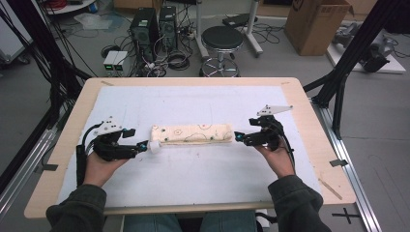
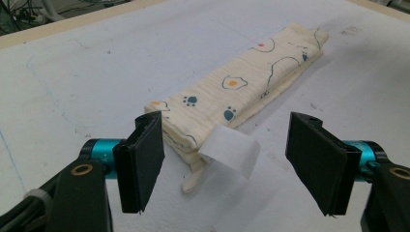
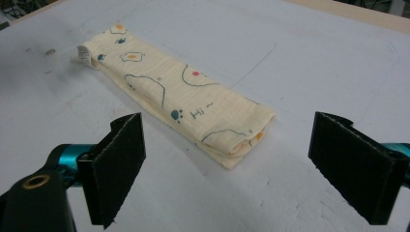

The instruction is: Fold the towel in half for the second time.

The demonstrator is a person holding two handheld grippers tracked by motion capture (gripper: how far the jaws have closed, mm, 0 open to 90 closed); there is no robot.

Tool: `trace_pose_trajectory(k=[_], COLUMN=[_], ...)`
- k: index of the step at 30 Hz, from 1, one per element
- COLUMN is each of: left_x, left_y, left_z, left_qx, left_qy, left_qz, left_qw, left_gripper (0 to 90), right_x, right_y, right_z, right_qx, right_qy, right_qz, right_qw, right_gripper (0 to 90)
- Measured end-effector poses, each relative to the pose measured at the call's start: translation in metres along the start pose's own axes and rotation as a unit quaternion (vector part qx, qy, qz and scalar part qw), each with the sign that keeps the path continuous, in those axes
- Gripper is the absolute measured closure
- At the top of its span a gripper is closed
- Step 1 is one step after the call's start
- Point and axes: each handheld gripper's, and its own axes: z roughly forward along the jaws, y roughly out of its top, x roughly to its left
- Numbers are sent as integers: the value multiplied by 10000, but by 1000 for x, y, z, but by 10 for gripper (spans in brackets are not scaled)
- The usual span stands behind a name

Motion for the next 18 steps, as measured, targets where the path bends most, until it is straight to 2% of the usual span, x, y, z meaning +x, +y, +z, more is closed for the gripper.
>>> trace_pose_trajectory(k=[18], left_x=[-6], left_y=[-15], left_z=[-11], left_qx=[16], left_qy=[59], left_qz=[7], left_qw=[10000], left_gripper=[286], right_x=[1], right_y=[-27], right_z=[-15], right_qx=[-94], right_qy=[-79], right_qz=[33], right_qw=[9999], right_gripper=[124])
